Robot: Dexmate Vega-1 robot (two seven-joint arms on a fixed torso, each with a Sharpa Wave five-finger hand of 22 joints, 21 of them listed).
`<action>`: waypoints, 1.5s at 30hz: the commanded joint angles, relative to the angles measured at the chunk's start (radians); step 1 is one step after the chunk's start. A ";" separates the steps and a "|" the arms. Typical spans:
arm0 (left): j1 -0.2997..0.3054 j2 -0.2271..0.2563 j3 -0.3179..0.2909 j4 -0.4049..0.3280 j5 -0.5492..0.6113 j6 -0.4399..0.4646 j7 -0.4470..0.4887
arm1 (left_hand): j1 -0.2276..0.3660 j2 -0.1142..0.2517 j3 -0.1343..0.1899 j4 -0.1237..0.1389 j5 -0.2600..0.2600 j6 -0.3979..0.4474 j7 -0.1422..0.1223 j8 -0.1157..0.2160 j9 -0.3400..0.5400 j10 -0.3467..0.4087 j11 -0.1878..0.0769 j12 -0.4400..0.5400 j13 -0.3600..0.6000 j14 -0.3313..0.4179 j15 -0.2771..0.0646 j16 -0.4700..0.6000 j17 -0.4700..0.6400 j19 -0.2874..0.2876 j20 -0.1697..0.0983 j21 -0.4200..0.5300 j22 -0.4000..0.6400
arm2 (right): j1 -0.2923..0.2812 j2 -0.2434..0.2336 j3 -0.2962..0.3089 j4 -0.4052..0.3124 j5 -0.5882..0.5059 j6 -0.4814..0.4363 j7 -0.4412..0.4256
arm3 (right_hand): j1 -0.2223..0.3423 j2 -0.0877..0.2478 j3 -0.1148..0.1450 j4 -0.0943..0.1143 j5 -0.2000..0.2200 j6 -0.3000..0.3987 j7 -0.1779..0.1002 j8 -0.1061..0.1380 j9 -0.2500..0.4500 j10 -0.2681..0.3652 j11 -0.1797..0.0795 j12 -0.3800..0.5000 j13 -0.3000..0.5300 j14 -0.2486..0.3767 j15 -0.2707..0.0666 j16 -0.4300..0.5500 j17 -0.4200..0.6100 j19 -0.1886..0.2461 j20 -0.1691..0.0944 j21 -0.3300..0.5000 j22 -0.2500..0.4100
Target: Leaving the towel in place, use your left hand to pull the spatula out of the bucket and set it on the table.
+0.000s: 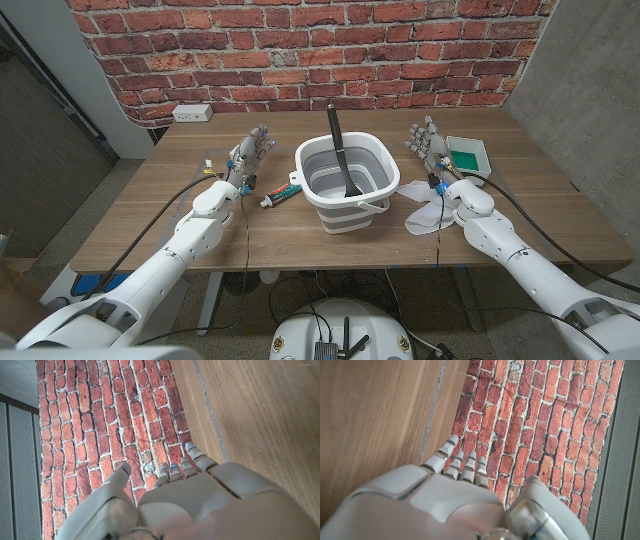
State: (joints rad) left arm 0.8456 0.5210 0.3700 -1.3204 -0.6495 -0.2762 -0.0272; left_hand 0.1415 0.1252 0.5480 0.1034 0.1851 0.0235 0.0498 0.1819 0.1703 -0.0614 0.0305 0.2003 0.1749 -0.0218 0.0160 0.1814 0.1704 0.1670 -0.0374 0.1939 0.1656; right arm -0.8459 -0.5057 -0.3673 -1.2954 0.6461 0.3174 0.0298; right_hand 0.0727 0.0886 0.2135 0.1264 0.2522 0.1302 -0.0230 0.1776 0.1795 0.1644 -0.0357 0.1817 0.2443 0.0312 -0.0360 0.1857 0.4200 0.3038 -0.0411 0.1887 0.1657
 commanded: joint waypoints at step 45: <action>0.115 0.248 -0.107 -0.424 -0.062 0.239 0.048 | 0.138 -0.066 0.049 -0.271 -0.003 0.123 -0.006 0.018 0.005 0.147 -0.035 0.016 0.007 0.137 -0.025 0.004 -0.003 0.088 0.011 0.004 0.001 | -0.080 -0.026 0.028 -0.109 -0.024 -0.008 -0.102 | -0.004 0.044 0.024 0.005 0.028 0.011 0.002 0.012 -0.001 0.017 -0.007 0.011 -0.023 0.012 -0.020 0.010 -0.029 0.003 -0.022 0.000 0.001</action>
State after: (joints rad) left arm 0.9453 0.6964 0.2993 -1.6287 -0.6336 -0.1847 0.0186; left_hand 0.2616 0.0628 0.5906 -0.1497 0.1807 0.1294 0.0423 0.1895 0.1700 0.0704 -0.0040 0.2119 0.1795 0.0986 -0.0106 0.1850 0.1656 0.2393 -0.0300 0.1938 0.1628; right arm -0.9159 -0.5386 -0.3354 -1.3849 0.6336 0.3149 -0.0453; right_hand 0.0674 0.0938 0.2279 0.1318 0.2744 0.1336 -0.0193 0.1851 0.1767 0.1696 -0.0410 0.1895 0.2182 0.0311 -0.0359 0.1856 0.3893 0.3037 -0.0410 0.1886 0.1637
